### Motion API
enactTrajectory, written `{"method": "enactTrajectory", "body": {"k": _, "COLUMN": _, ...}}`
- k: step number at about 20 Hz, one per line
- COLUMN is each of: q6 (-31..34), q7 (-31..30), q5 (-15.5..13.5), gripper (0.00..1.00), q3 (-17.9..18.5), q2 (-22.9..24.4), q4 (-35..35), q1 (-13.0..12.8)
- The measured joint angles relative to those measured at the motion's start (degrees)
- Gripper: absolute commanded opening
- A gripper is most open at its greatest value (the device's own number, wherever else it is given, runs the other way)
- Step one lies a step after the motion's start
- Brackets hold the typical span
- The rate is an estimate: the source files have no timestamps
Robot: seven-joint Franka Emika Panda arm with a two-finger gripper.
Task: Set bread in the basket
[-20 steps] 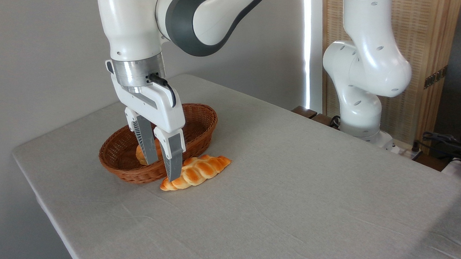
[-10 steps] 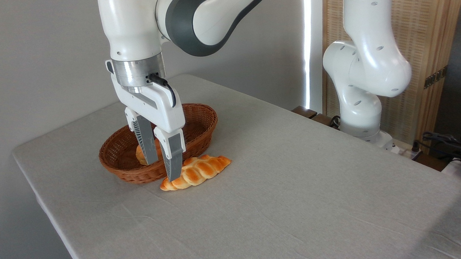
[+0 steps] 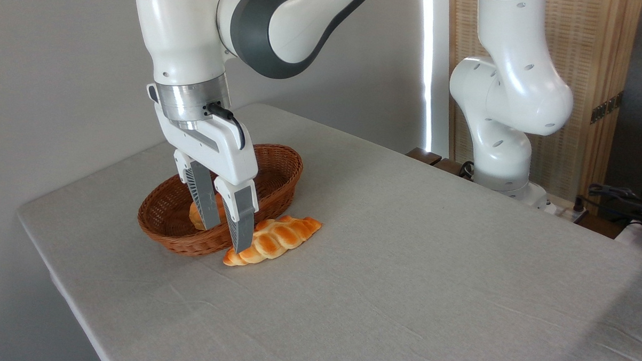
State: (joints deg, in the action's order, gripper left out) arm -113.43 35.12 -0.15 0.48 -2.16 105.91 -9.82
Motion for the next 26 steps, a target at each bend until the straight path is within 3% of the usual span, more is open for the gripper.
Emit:
{"method": "enactTrajectory", "body": {"k": 15, "q6": 1.42, "q7": 0.70, "q5": 0.00, "gripper": 1.00, "q3": -0.11, "q2": -0.58, "q4": 0.57, "q1": -0.32}}
{"method": "enactTrajectory", "body": {"k": 19, "q6": 6.27, "q7": 6.26, "q5": 0.00, "gripper": 1.00, "q3": -0.25, "q2": 0.64, "q4": 2.70, "q1": -0.59}}
{"method": "enactTrajectory", "body": {"k": 26, "q6": 6.72, "q7": 20.79, "q5": -0.01, "gripper": 1.00, "q3": -0.30, "q2": 6.38, "q4": 11.82, "q1": -1.12}}
